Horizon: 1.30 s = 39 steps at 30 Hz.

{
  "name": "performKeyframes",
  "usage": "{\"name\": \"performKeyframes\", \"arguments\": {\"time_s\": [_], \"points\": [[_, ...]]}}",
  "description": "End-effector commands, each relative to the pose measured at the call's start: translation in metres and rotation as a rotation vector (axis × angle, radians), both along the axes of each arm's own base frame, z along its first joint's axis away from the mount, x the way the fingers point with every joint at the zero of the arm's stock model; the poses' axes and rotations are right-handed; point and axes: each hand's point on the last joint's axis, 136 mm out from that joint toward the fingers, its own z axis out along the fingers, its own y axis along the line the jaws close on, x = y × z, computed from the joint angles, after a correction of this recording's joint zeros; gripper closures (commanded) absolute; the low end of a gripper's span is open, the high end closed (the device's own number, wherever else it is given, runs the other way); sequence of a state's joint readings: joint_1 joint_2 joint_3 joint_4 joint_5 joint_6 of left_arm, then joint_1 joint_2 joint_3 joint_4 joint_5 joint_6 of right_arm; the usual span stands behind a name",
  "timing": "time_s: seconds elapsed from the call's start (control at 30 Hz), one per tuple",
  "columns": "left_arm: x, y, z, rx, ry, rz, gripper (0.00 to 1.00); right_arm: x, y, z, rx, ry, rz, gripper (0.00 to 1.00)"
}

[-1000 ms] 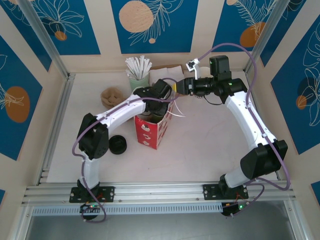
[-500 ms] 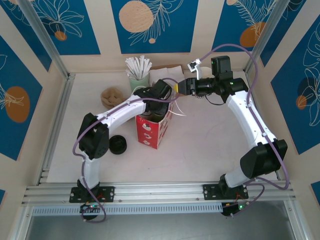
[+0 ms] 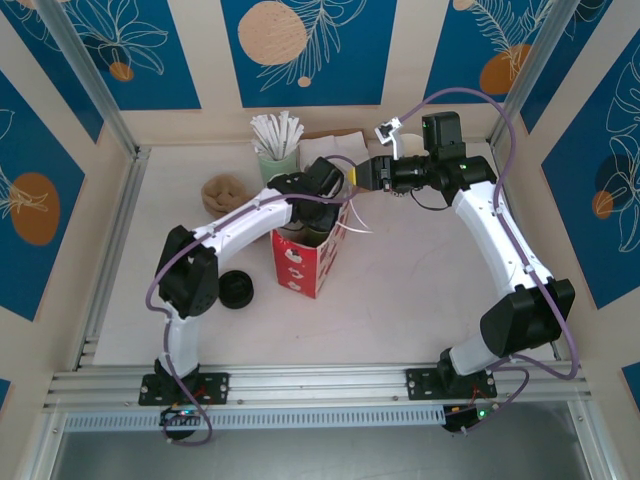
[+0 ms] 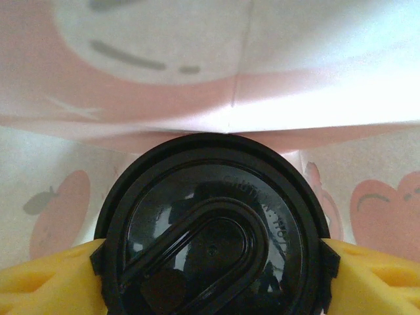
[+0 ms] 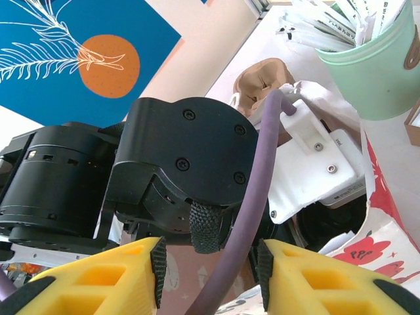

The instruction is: Pack the takeout coffee

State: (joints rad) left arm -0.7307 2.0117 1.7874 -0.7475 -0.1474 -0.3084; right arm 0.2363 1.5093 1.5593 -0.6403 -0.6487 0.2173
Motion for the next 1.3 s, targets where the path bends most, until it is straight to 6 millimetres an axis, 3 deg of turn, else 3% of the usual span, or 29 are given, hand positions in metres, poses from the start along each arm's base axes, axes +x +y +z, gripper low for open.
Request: {"name": "performKeyframes", "arguments": {"time_s": [0.0, 0.2, 0.5, 1.0, 1.27], "points": [[-0.009, -0.006, 0.000, -0.026, 0.083, -0.017, 0.20, 0.000, 0.001, 0.002, -0.018, -0.013, -0.012, 0.55], [-0.005, -0.013, 0.024, -0.071, 0.058, -0.023, 0.16, -0.006, 0.007, -0.002, -0.028, -0.002, -0.005, 0.52], [-0.008, -0.009, 0.042, -0.078, 0.042, -0.013, 0.11, -0.011, 0.008, -0.010, -0.048, 0.017, -0.008, 0.52], [-0.029, -0.015, 0.090, -0.161, 0.028, -0.056, 0.08, -0.004, 0.000, -0.001, -0.038, 0.009, -0.079, 0.51], [-0.037, -0.009, 0.097, -0.143, 0.021, -0.041, 0.08, 0.001, -0.011, -0.007, -0.065, 0.056, -0.165, 0.48]]}}
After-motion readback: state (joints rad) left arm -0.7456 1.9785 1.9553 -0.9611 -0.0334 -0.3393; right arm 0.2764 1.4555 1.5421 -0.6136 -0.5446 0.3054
